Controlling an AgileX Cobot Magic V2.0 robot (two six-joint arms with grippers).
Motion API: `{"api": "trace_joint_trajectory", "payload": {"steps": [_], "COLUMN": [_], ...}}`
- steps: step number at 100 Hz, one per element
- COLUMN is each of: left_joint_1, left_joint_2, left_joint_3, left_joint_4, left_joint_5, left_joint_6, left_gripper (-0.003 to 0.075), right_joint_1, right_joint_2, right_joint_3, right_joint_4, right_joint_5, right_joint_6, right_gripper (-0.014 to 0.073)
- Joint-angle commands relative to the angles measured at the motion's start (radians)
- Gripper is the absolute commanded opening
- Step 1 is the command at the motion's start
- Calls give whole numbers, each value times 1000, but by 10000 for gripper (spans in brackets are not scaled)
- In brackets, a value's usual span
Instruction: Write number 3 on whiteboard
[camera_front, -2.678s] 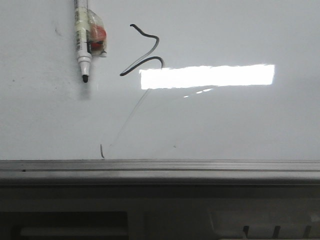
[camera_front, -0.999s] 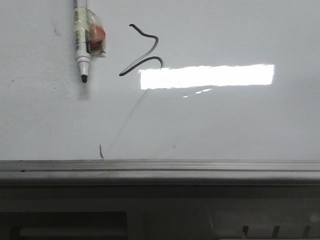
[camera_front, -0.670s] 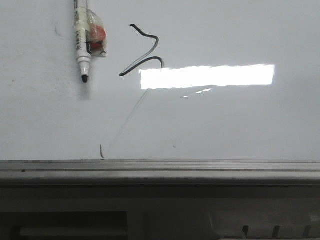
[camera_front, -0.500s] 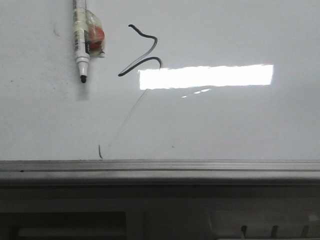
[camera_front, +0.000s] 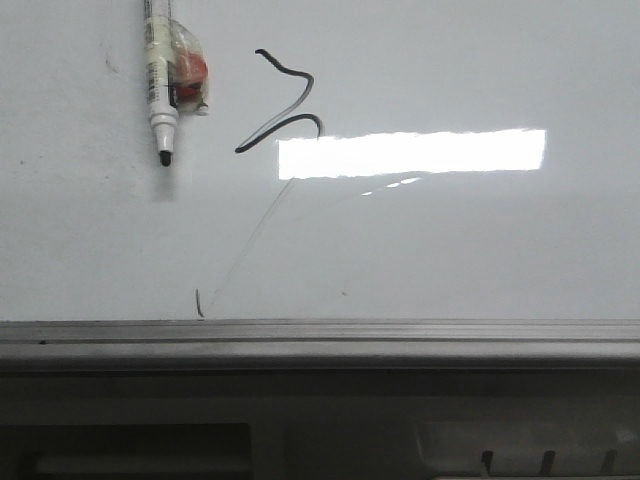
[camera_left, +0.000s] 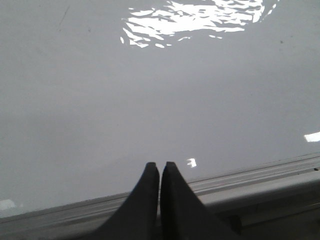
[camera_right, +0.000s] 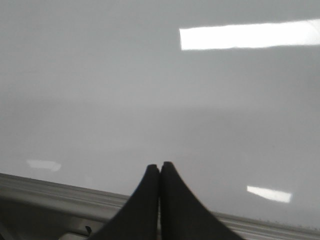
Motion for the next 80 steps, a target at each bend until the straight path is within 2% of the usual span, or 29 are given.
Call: {"api": "trace_joint_trajectory", "payload": {"steps": [1,13,80], "left_joint_1": [2,2,2], "left_joint_2": [-24,-24,-24], "left_joint_3": [11,11,11], "left_joint_4": [-18,-18,-18], "left_joint_5": [-51,-51,-51], "left_joint_6": [-13,-13,-13], "left_gripper": [-21,-21,-21], "right_joint_1": [-7,-7,-7], "right_joint_2": [6,6,6], "right_joint_3": [29,29,29], "right_joint_4": [-24,-24,-20], "right_joint_5": [-28,23,23], "right_joint_6": [7,7,7], "right_gripper": [-50,-50,-50]}}
